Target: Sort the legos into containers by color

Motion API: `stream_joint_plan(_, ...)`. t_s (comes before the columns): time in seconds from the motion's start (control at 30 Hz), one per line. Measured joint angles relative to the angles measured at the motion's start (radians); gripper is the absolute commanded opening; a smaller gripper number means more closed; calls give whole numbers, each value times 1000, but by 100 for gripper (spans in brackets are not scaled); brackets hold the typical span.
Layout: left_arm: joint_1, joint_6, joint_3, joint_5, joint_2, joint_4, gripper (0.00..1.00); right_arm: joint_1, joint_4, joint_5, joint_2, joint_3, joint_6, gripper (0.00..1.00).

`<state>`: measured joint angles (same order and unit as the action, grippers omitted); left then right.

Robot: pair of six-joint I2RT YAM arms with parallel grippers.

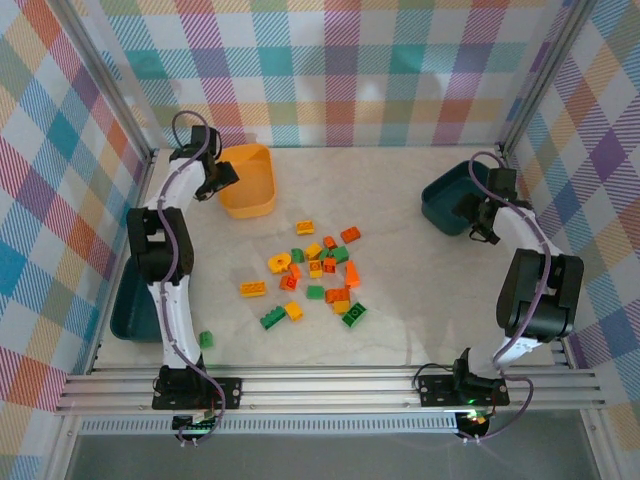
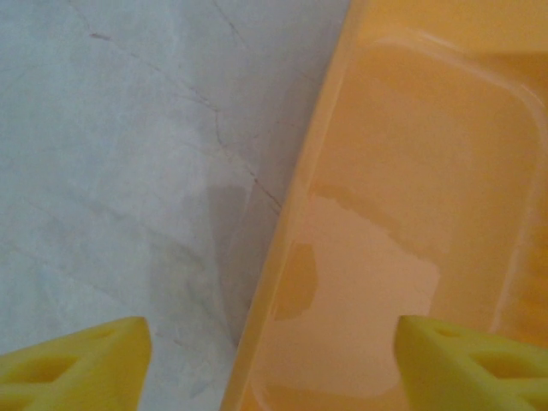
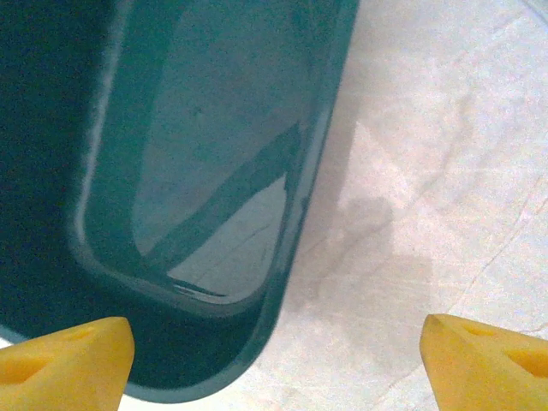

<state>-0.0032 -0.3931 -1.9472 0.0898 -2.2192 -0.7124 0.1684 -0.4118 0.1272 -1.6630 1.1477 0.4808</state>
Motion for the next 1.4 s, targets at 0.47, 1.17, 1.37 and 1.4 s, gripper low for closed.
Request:
stream_joint_plan(0.47, -28, 109, -8, -8, -71, -71, 14, 9, -15, -73, -174, 93, 22, 49)
stream_joint_plan(1.17, -283, 154, -256, -67, -209, -129, 1, -156, -20, -199, -294, 282, -62, 0)
stream_joint_plan(1.37, -318, 160, -294, -93, -234, -155, 39, -307, -61, -188, -423, 474, -145, 0)
stream_joint_plan(1.4, -317, 155, -294, -90, -234, -156, 40, -322, -68, -186, -439, 491, -154, 0)
